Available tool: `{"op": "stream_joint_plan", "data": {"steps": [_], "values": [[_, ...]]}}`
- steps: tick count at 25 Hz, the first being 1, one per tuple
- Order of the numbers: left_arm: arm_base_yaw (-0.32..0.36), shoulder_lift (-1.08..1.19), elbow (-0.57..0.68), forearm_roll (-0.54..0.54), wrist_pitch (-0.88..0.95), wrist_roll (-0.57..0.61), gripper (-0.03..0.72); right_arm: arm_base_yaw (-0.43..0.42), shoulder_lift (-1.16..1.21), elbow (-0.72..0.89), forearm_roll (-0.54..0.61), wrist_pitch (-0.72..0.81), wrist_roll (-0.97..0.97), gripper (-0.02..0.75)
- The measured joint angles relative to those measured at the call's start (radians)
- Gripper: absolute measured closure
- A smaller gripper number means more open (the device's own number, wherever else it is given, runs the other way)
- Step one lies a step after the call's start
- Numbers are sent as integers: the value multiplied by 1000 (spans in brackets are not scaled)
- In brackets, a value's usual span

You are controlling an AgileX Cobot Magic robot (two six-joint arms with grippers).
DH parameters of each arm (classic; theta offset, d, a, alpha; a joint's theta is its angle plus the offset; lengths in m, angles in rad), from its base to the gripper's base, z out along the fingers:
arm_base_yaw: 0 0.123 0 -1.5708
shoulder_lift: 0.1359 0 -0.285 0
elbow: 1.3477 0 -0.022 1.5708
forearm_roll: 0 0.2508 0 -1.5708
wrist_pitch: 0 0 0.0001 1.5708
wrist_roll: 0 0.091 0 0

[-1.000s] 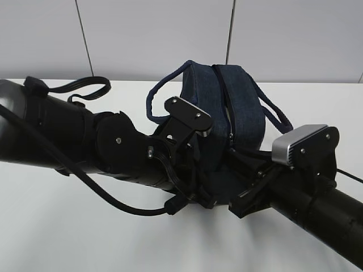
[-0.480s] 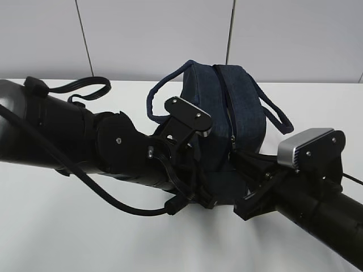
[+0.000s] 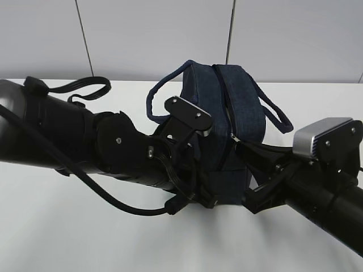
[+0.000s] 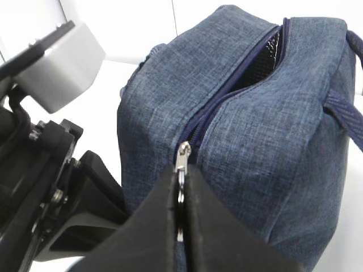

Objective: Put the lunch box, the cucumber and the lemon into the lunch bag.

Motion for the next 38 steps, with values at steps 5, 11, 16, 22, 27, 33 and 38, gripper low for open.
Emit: {"op": "stream_joint_plan", "data": {"steps": [5, 11, 16, 22, 27, 33, 38], "values": [[0, -12, 0, 0, 4, 0, 678, 0, -32, -9, -4, 27, 7, 738], [0, -17, 0, 0, 14, 0, 679, 0, -91, -77, -29, 179, 13, 738], [0, -17, 0, 0, 24, 0, 680, 0, -118, -155, -56, 336, 13, 738], [0, -17, 0, 0, 29, 0, 680, 0, -122, -246, -81, 477, 1, 738], [0, -20, 0, 0, 35, 0, 680, 0, -122, -281, -13, 528, -104, 738], [0, -22, 0, 0, 35, 0, 680, 0, -122, -325, 48, 575, -196, 738], [0, -24, 0, 0, 35, 0, 680, 0, -122, -329, 93, 580, -236, 738]]}}
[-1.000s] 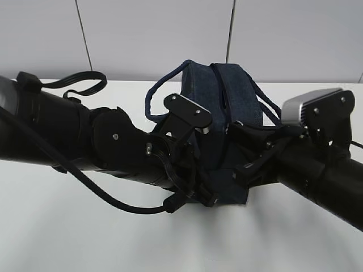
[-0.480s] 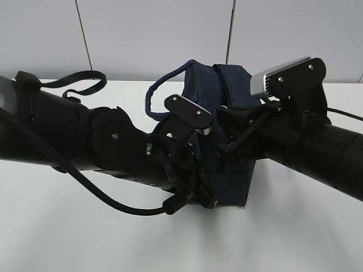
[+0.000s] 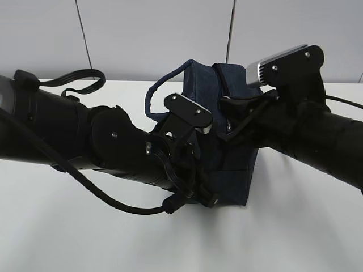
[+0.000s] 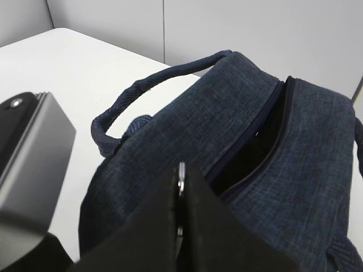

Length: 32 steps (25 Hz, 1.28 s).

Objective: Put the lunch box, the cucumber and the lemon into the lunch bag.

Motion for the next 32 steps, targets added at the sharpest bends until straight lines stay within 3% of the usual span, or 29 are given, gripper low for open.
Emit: {"op": "stream_joint_plan", "data": {"steps": [11, 32], "values": [[-17, -17, 0, -11, -4, -15, 680, 0, 17, -99, 48, 19, -74, 738], [-12, -34, 20, -1, -22, -3, 680, -19, 19, -115, 175, 41, -112, 738]]}}
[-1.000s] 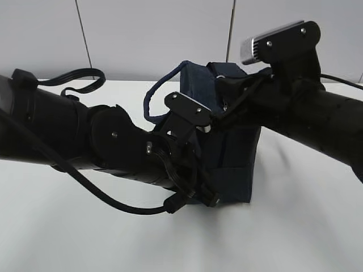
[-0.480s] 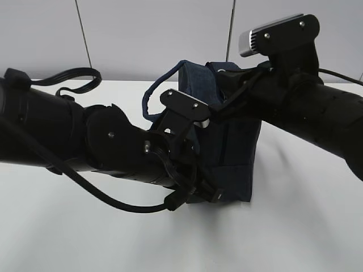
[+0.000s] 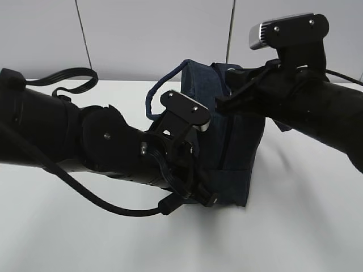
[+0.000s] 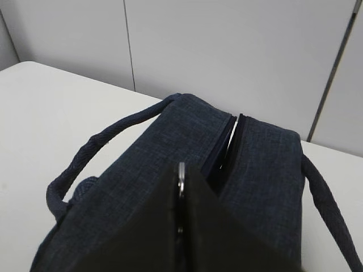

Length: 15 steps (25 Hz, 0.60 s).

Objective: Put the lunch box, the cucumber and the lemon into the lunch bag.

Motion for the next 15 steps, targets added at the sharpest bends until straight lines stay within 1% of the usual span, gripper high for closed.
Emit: {"op": "stream_joint_plan", "data": {"steps": [7, 15], "values": [[0, -2, 26, 4, -7, 3, 680, -31, 0, -2, 87, 0, 0, 738], [0, -2, 26, 4, -1, 4, 680, -47, 52, -76, 96, 0, 0, 738]]}}
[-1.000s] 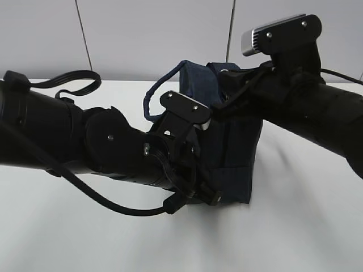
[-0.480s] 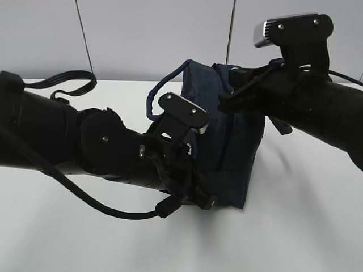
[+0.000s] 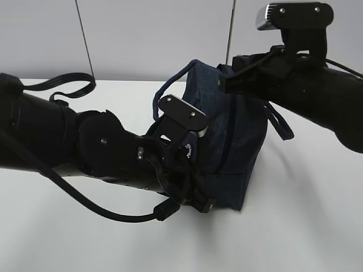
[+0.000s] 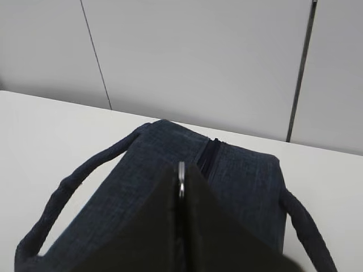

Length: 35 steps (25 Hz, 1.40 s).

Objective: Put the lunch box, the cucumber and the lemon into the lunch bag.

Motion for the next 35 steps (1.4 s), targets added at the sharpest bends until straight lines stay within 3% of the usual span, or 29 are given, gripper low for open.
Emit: {"op": "stream_joint_plan", "data": {"steps": [22, 25, 29, 35], "values": [[-2, -2, 0, -12, 8, 0, 669, -67, 204, -307, 42, 131, 0, 738], [-2, -14, 2, -40, 10, 0, 598, -69, 205, -308, 42, 139, 0, 738], [-4, -76, 5, -54, 35, 0, 405, -71, 205, -308, 46, 149, 0, 738], [-4, -202, 5, -109, 70, 0, 341, -71, 205, -311, 54, 183, 0, 738]]}}
